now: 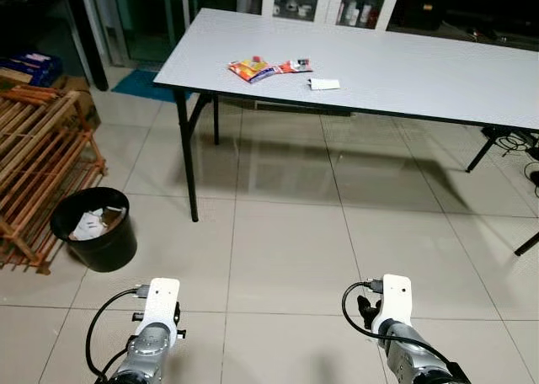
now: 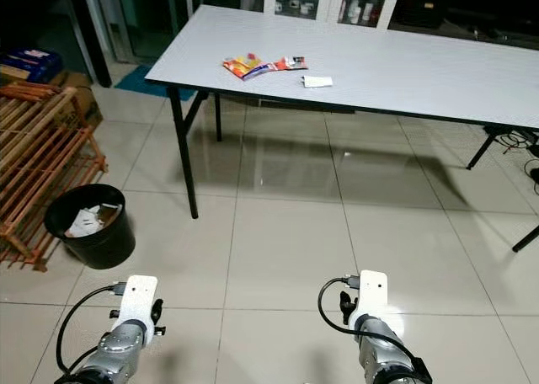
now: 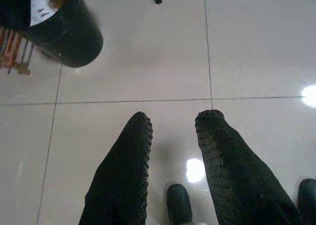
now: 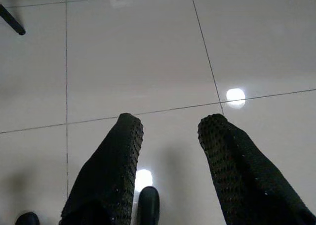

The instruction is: Picking trash to rubbish bin

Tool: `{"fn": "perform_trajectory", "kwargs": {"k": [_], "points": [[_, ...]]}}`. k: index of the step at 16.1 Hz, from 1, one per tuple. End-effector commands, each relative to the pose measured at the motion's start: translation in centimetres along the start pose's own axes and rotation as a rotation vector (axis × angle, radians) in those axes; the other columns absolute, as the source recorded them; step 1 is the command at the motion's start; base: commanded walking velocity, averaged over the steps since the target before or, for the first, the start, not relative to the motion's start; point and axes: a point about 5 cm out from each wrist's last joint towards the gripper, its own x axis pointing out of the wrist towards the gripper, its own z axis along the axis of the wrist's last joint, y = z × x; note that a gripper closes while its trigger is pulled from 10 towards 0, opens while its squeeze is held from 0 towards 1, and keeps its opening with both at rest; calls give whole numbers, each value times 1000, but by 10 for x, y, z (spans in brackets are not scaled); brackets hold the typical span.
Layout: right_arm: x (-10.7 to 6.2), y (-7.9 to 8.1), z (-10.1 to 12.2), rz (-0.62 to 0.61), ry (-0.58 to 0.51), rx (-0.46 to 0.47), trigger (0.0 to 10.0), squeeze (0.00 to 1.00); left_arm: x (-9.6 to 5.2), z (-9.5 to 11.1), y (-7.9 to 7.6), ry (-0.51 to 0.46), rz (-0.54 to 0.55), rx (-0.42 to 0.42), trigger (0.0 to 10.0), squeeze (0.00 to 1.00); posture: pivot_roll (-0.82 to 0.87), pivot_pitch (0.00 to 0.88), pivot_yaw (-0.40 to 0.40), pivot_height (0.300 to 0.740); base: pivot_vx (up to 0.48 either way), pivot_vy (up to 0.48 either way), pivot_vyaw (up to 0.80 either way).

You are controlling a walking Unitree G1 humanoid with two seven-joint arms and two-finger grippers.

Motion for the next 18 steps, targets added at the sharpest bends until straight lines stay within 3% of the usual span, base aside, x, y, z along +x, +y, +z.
{"fn": "perform_trajectory", "kwargs": {"k": [1,3,6,9,11,12,13,14,16,18], "points": [[0,-4,3,-9,-7,4,10000,0,3,12,1,-33,7,-29,10000,0,40,9,-87,740,0,0,0],[1,-3,6,-8,-14,2,10000,0,5,23,1,-66,7,-25,10000,0,41,5,-86,740,0,0,0],[7,1,43,11,-153,11,10000,0,9,65,2,-235,-3,-24,10000,0,35,0,-80,740,0,0,0],[8,19,129,81,-449,8,10000,0,4,139,6,-517,-14,-44,10000,0,31,0,-78,740,0,0,0],[-3,36,186,137,-648,15,10000,0,-6,185,12,-683,1,-58,10000,0,27,0,-78,740,0,0,0],[-5,39,195,147,-680,16,10000,0,-8,192,12,-709,3,-63,10000,0,27,0,-78,740,0,0,0],[-16,50,225,188,-794,14,10000,0,-17,216,12,-809,-2,-56,10000,0,26,0,-78,740,0,0,0],[-24,58,241,218,-862,15,10000,0,-23,228,10,-866,-8,-55,10000,0,26,0,-78,740,0,0,0],[-39,81,257,306,-963,4,10000,0,-36,245,4,-966,-15,-104,10000,0,28,0,-83,740,0,0,0],[-41,87,256,329,-967,4,10000,0,-40,249,-1,-990,-17,-107,10000,0,36,0,-88,740,261,0,0]]}}
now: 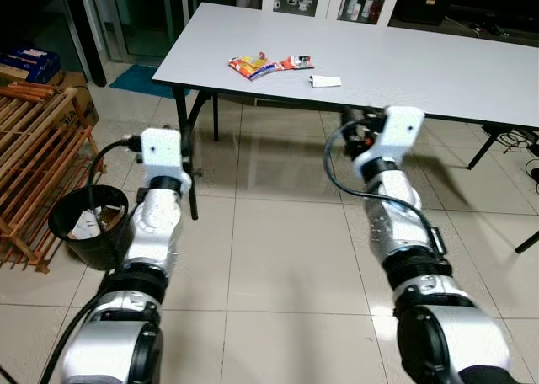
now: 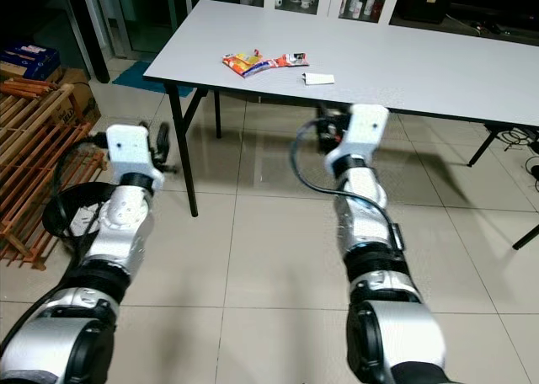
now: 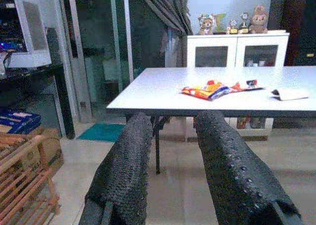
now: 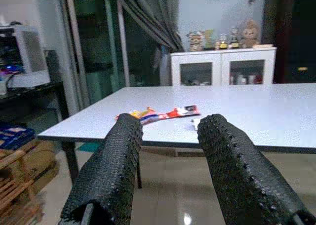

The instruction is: Picking trash to rubbish bin

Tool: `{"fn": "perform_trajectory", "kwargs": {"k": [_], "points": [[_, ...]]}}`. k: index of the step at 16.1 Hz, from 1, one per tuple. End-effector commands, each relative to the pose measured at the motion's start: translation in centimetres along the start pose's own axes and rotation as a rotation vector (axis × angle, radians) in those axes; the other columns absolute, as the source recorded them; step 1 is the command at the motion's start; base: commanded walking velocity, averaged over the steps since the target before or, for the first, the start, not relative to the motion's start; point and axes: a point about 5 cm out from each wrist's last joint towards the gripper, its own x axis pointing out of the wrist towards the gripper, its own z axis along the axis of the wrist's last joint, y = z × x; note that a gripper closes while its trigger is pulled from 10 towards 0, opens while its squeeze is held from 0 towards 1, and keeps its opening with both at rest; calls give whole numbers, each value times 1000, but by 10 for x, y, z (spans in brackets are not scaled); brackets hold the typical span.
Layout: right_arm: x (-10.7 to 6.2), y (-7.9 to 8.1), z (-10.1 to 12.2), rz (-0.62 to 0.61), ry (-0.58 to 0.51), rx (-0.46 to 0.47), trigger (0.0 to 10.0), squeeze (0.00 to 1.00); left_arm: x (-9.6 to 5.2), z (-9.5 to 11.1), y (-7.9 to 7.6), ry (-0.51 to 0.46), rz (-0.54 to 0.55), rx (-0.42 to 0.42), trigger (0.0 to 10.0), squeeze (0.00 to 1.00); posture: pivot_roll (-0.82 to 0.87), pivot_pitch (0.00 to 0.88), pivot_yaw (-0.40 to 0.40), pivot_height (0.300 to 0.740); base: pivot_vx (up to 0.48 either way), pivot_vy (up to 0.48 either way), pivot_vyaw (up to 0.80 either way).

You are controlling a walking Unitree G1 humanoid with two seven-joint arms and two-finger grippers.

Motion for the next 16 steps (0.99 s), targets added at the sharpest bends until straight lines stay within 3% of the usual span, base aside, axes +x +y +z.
{"fn": "perform_trajectory", "kwargs": {"k": [1,9,10,11,16], "points": [[-1,-3,0,-9,1,1,10000,0,3,6,-3,-24,1,-3,10000,0,35,0,-89,740,412,0,0],[-1,-6,1,-37,23,28,10000,0,10,19,-5,-49,7,-2,10000,0,36,0,-89,740,467,0,0],[0,-6,1,-43,24,36,10000,812,10,18,-8,-45,-7,-7,10000,1000,34,0,-85,740,480,0,0],[0,-5,2,-42,21,33,10000,1000,10,18,-11,-42,-24,-11,10000,1000,35,0,-84,740,480,0,0],[1,-4,5,-43,14,37,10000,1000,11,19,-16,-33,-60,-2,10000,1000,34,0,-79,740,480,0,0]]}}
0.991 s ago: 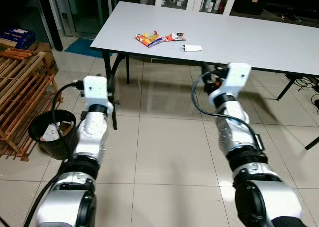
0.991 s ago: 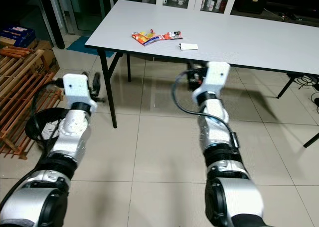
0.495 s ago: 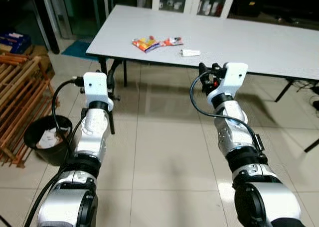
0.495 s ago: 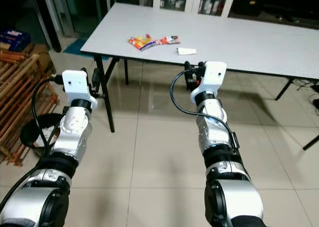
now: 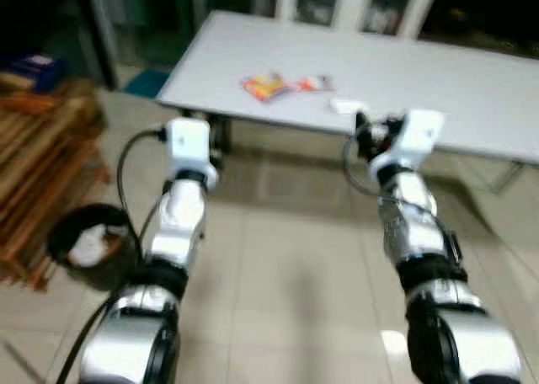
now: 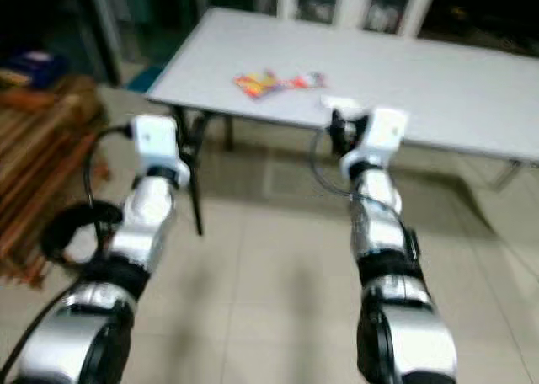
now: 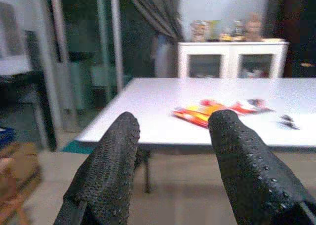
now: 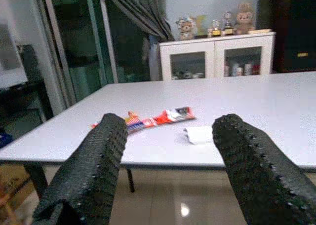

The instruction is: Picking trash to rubbish bin

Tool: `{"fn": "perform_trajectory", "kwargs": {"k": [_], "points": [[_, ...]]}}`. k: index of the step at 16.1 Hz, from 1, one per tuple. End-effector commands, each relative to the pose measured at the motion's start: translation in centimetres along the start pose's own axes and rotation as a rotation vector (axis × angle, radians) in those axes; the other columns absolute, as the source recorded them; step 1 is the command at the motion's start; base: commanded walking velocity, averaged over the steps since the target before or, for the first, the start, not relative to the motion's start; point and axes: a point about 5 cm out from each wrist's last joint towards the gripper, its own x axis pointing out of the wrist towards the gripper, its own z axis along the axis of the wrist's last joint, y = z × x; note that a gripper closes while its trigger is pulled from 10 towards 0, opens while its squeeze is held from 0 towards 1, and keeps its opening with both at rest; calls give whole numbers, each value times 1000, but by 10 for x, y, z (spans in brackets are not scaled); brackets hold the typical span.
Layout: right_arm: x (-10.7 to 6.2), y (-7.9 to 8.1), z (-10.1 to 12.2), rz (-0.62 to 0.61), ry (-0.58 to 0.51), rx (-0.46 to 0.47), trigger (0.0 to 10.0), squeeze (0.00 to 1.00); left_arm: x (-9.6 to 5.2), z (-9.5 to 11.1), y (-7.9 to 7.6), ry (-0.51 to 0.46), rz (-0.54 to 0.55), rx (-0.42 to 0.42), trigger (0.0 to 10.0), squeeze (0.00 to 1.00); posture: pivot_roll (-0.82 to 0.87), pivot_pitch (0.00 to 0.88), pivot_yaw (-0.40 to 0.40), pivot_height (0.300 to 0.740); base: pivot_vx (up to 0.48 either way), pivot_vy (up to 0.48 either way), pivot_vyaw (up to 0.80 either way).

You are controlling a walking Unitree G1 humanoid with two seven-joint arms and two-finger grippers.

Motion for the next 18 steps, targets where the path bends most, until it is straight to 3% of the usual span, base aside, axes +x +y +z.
{"fn": "perform_trajectory", "kwargs": {"k": [1,9,18], "points": [[4,17,2,47,-7,14,10000,1000,1,2,12,6,20,21,10000,1000,36,0,-78,740,480,0,0],[4,20,0,48,15,39,10000,1000,0,-2,5,40,-52,20,10000,1000,40,0,-75,740,480,0,0],[4,22,-2,47,20,48,10000,1000,-1,-2,2,48,-97,20,10000,1000,43,4,-72,740,480,0,-711]]}}
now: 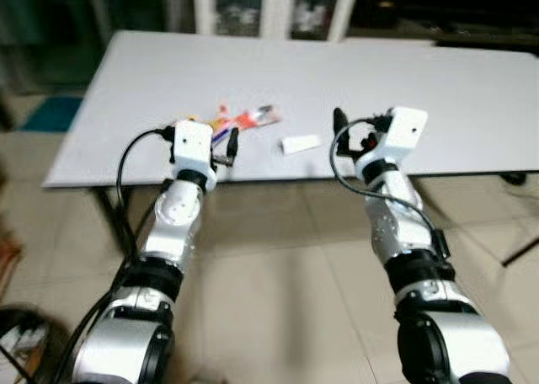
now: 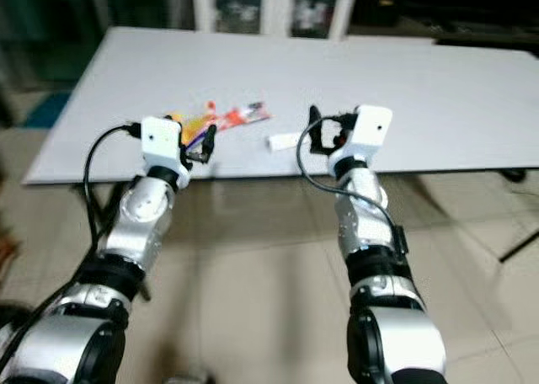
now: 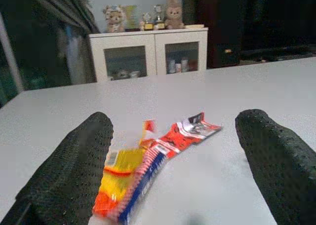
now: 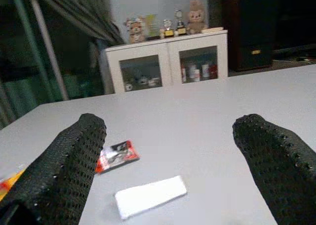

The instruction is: Picking trash to rubbish bin

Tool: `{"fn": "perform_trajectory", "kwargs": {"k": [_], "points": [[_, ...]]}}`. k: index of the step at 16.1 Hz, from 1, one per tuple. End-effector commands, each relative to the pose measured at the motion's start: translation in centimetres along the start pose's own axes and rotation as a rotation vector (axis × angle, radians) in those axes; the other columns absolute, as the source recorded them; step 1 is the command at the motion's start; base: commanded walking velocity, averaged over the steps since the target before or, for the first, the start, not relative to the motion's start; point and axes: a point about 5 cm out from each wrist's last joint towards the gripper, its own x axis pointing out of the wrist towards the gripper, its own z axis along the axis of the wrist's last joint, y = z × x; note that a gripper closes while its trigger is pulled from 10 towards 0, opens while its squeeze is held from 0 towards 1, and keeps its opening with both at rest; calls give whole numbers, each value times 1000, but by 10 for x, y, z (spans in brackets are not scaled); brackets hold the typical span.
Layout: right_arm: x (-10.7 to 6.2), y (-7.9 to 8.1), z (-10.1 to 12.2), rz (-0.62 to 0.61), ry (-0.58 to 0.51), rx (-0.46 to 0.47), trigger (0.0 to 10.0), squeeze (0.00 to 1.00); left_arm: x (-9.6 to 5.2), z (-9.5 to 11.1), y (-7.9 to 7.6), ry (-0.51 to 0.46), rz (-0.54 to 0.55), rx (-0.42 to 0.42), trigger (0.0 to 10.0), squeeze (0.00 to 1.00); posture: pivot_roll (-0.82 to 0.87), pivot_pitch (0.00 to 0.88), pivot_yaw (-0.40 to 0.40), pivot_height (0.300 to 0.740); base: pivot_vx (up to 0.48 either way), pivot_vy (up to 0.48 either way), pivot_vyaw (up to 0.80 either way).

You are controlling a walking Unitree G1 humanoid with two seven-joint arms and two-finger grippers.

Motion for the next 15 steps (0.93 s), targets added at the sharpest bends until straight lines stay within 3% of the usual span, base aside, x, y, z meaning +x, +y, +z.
{"fn": "perform_trajectory", "kwargs": {"k": [1,9,10,11,12,15], "points": [[3,5,5,9,-22,4,10000,1000,1,3,4,-8,1,5,10000,1000,43,4,-72,740,480,0,0],[3,8,6,28,-26,11,10000,1000,2,6,0,-16,-19,5,10000,1000,43,9,-68,740,480,0,0],[2,8,4,26,-21,8,10000,0,2,6,1,-14,-9,24,10000,1000,44,9,-68,740,480,0,0],[2,7,4,25,-19,7,10000,0,2,6,1,-15,-2,30,10000,1000,44,9,-68,740,412,0,0],[2,7,4,24,-18,5,10000,0,1,6,2,-14,10,33,10000,0,43,12,-67,740,0,0,0],[2,7,4,29,-16,-12,10000,0,-1,5,8,-13,38,22,10000,0,45,14,-67,740,0,0,0]]}}
